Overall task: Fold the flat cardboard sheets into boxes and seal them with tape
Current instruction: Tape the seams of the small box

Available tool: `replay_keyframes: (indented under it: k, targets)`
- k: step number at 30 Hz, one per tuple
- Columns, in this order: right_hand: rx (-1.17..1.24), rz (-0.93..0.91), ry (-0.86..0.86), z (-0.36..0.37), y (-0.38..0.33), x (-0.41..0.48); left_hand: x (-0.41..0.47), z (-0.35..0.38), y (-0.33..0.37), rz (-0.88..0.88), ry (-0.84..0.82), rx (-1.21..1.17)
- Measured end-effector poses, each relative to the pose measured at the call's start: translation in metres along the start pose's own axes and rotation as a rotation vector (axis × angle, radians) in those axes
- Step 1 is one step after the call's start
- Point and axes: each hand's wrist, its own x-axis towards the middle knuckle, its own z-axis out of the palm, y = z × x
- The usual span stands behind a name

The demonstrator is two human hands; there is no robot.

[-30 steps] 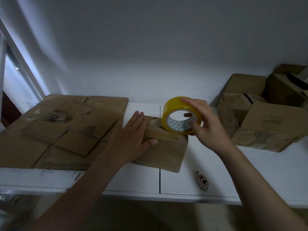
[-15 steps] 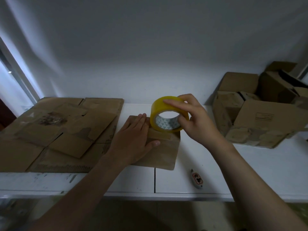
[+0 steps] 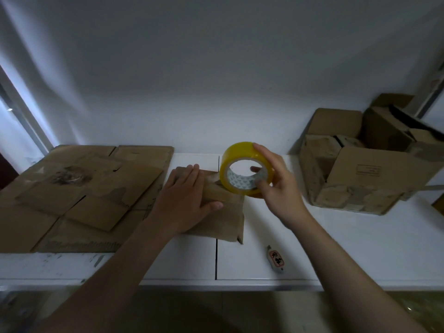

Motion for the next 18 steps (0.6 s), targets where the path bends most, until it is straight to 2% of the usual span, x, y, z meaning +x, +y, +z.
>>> replay_keyframes:
  k: [9, 18]
  targets:
    - [-0.009, 0.025, -0.025, 0.015, -0.004, 0.01, 0.006, -0.004, 0.002, 0.002, -0.026, -0.005]
    - [-0.466, -0.064, -0.121, -0.018, -0.025, 0.024, 0.007, 0.0, -0.001, -0.015, -0.005, -0.021]
